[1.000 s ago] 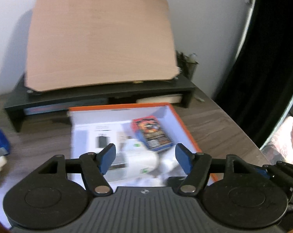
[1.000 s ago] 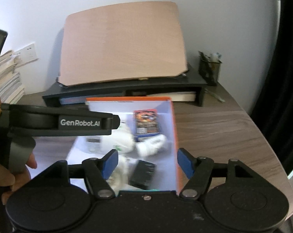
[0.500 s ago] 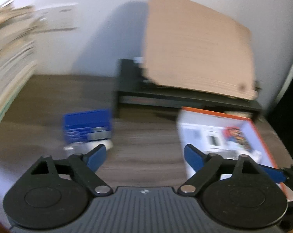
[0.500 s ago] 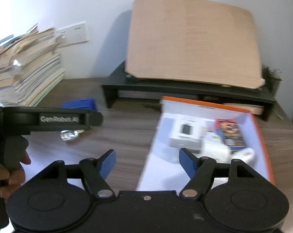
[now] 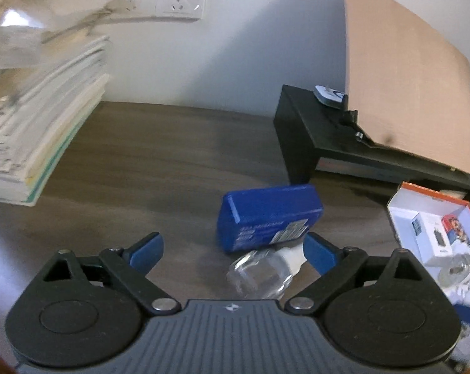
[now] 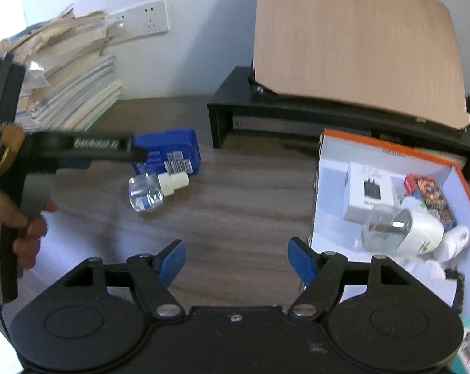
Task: Organize rigid objects
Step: 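Grasp the blue box with the left tool while the right tool approaches the clear bottle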
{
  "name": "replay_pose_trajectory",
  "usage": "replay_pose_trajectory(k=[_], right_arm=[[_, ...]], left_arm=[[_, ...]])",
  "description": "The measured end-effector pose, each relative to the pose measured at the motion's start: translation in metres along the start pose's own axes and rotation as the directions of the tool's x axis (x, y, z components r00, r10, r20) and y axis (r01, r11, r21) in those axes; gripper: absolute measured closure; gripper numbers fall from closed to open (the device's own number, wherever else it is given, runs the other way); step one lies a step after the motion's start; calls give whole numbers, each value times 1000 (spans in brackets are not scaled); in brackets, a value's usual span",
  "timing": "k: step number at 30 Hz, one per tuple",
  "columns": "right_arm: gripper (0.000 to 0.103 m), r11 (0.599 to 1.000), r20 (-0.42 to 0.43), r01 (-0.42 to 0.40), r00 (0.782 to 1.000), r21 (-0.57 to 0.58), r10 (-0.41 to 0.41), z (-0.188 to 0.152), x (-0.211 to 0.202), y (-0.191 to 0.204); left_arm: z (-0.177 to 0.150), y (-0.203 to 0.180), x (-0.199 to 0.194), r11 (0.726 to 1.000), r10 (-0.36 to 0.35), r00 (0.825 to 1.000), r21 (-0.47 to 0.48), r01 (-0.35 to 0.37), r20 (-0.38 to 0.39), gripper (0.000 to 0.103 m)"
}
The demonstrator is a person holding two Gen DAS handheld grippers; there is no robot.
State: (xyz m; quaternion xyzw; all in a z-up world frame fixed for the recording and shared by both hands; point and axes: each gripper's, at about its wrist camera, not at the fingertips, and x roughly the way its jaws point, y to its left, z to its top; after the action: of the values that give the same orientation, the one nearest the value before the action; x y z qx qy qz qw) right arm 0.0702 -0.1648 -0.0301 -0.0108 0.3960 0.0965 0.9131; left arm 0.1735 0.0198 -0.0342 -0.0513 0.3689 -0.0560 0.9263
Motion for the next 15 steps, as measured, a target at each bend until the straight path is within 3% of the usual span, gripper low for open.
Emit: replay_pose_trajectory(k=[4, 10, 13, 15], right_arm=[[17, 999, -21, 35, 999, 25, -34, -6, 4, 0], [17, 995, -27, 74, 997, 64, -72, -11, 2, -6], [17, 994, -29, 81, 996, 69, -79, -11, 3, -7], [17, 995, -29, 79, 997, 67, -77, -10, 4, -6]], left_arm=[[4, -21, 14, 1000, -24, 1000, 14, 24, 17, 0], [4, -39, 45, 995, 96, 995, 33, -96, 3, 0], [5, -38, 58, 994, 110, 994, 26, -110, 6, 0], [7, -34, 61, 995, 93, 995, 28, -94, 22, 6]])
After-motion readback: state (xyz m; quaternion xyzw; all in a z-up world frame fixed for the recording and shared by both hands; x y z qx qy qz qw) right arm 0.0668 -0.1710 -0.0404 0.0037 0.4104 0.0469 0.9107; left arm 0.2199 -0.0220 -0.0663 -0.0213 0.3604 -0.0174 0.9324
